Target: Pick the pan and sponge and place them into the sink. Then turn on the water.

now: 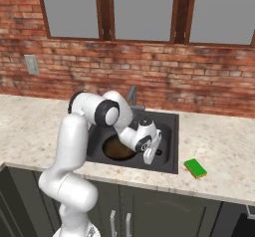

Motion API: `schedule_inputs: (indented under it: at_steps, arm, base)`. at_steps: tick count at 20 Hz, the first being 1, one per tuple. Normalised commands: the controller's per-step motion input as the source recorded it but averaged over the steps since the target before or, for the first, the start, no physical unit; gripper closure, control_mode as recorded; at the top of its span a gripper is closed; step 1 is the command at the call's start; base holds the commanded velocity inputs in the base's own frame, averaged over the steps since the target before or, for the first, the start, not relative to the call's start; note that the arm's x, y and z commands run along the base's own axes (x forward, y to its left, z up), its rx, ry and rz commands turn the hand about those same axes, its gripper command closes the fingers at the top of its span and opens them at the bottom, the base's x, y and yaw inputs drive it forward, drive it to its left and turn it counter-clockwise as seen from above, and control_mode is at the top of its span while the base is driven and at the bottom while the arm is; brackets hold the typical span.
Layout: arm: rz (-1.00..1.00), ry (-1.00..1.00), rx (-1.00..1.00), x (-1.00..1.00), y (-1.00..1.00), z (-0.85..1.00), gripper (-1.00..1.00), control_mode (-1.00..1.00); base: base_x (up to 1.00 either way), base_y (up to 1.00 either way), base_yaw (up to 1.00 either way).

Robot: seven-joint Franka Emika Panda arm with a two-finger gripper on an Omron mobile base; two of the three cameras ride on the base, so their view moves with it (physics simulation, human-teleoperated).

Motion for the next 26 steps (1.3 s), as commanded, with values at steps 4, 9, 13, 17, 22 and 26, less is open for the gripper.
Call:
schedule_inputs:
  at_steps: [4,9,13,17,22,26]
  arm:
    - [0.07,0.0,0.02,0.0,0.0,-0.44,1.0,-1.0]
    - [0.02,0.0,0.04,0.0,0.0,-0.07,-1.0,-1.0]
    - [0.0,0.03,0.04,0.0,0.0,0.47,-1.0,-1.0]
    - [0.0,0.07,0.01,0.0,0.04,0.91,-1.0,-1.0]
    - [-0.02,0.09,0.0,0.0,0.05,1.0,-1.0,-1.0]
    - [-0.1,0.08,0.01,-0.04,0.0,1.0,-1.0,-1.0]
  base:
    - [0.0,0.0,0.0]
    - [0.0,0.0,0.0]
    - [0.0,0.0,0.0]
    - [0.0,0.0,0.0]
    - [0.0,0.0,0.0]
    - [0.0,0.0,0.0]
